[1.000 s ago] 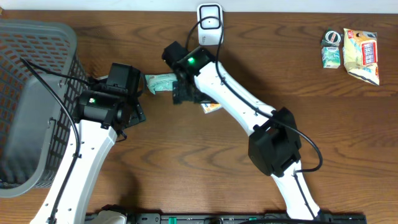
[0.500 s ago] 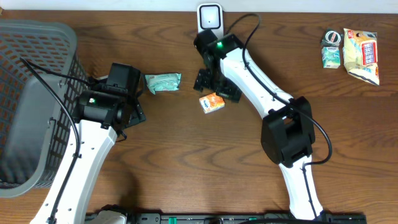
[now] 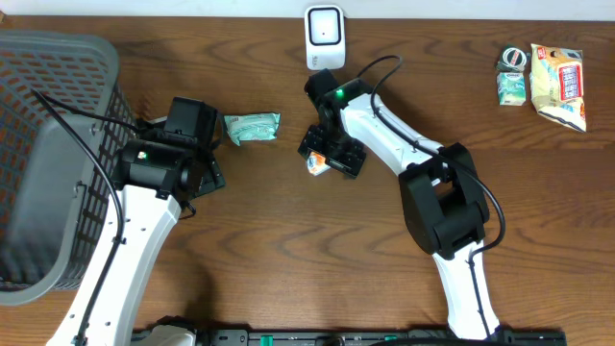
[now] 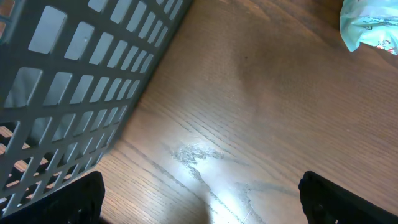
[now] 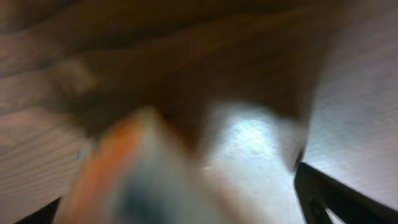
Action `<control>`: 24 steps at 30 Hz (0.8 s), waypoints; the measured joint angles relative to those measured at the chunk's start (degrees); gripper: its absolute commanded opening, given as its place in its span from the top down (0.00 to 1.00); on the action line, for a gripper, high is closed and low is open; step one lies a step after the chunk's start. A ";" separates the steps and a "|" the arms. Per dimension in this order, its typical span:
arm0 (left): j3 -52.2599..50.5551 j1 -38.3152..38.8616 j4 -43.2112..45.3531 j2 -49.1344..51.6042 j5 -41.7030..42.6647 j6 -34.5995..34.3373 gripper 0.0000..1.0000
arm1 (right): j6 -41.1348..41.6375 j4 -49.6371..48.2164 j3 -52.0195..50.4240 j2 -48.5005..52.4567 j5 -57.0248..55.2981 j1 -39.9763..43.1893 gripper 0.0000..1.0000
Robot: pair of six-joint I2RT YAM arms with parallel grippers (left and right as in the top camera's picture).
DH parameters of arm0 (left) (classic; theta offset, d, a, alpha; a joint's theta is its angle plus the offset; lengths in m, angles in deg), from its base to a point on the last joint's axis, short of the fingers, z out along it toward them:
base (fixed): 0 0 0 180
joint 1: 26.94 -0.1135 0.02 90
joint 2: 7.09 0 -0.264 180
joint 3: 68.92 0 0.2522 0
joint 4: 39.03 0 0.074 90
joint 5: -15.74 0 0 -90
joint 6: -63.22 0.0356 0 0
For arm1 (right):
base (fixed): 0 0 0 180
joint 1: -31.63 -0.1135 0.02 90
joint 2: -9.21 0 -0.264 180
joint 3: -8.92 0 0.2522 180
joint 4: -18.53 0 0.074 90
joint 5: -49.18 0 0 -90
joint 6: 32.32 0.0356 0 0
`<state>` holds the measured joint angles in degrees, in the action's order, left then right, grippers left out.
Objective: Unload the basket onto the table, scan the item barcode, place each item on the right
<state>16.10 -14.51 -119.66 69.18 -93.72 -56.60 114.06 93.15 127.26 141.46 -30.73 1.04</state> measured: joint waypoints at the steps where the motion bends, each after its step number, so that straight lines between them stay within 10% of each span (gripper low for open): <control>1: 0.00 0.00 0.00 0.00 0.00 0.02 0.02 | -0.66 -0.33 -0.13 0.00 -0.02 -0.02 0.19; 7: 0.00 0.00 0.00 0.00 0.00 0.00 0.02 | -10.84 -1.75 -0.33 -0.11 -0.72 0.04 0.33; 24: 0.00 0.00 0.00 0.00 -0.02 0.00 0.02 | -29.97 2.12 -0.11 -9.64 -4.04 4.90 0.01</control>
<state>16.10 -14.51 -119.66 69.18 -93.75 -56.60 84.10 95.27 127.15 131.82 -34.77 5.94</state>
